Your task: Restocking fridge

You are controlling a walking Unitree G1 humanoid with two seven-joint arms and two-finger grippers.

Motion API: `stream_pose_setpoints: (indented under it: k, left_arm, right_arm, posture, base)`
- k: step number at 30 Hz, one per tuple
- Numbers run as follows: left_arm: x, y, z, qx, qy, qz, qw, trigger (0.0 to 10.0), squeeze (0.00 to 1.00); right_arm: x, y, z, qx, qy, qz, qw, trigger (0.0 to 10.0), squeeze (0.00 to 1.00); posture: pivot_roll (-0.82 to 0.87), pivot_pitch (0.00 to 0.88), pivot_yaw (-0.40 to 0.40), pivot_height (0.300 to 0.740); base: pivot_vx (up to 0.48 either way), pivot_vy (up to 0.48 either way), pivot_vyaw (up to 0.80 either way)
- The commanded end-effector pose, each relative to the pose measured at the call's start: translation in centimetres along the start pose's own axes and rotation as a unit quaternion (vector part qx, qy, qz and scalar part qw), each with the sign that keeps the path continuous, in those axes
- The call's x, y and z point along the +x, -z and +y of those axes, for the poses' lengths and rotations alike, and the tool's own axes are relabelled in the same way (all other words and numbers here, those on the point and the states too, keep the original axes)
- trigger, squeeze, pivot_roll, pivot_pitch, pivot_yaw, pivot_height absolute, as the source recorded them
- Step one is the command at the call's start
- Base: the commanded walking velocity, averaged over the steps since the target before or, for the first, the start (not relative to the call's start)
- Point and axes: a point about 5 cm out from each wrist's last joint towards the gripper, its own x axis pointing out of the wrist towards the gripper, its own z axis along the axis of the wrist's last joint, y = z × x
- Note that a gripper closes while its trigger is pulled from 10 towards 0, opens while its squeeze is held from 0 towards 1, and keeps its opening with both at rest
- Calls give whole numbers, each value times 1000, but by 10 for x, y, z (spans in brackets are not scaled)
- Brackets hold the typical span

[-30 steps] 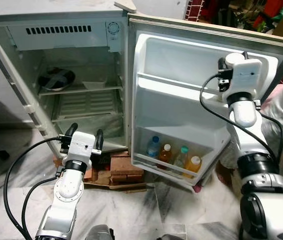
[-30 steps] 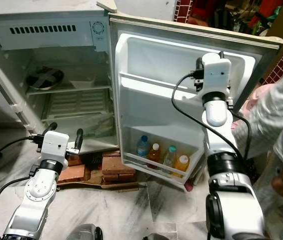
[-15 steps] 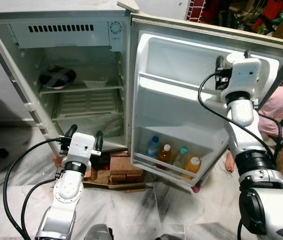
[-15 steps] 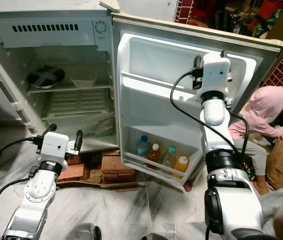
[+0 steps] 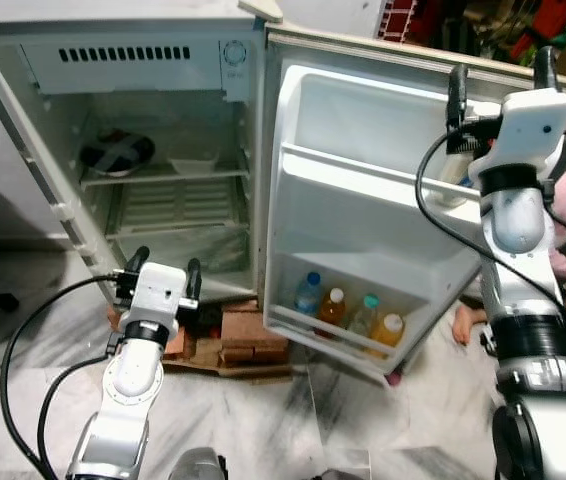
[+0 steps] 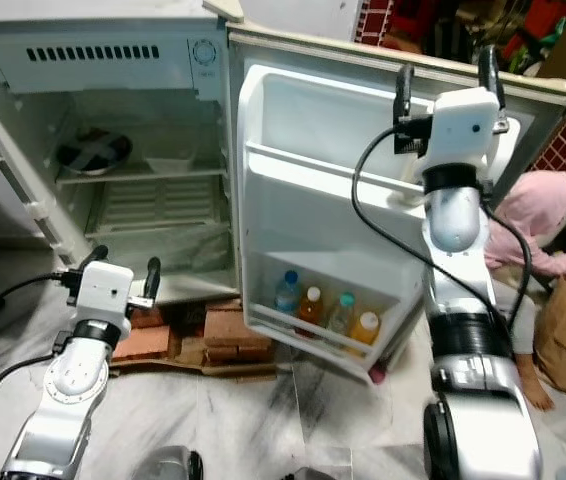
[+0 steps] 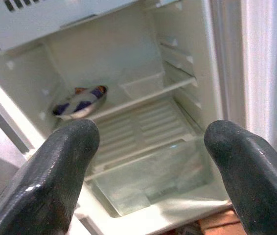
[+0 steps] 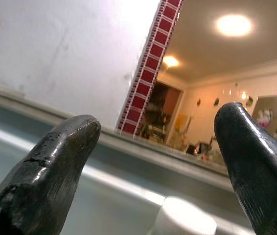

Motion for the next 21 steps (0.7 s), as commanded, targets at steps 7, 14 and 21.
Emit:
stream_pose_setpoints:
  k: [7, 14, 21]
  left_arm:
    - [4, -5, 6, 7, -13, -9, 1000, 10000, 0]
    - [7, -9, 6, 6, -13, -14, 1000, 10000, 0]
    - [8, -9, 5, 6, -14, -15, 1000, 10000, 0]
  right_arm:
    - [-51, 4, 10, -1, 17, 47, 999, 10000, 1000]
    - [-71, 11, 21, 21, 15, 94, 995, 10000, 871]
    - [-76, 14, 25, 31, 0, 118, 993, 10000, 580]
  posture:
    - [97, 54, -46, 740]
    - [89, 53, -41, 740]
    - [94, 49, -47, 740]
  base:
    - [0, 0, 0]
    - [0, -72, 0]
    - [0, -164, 0]
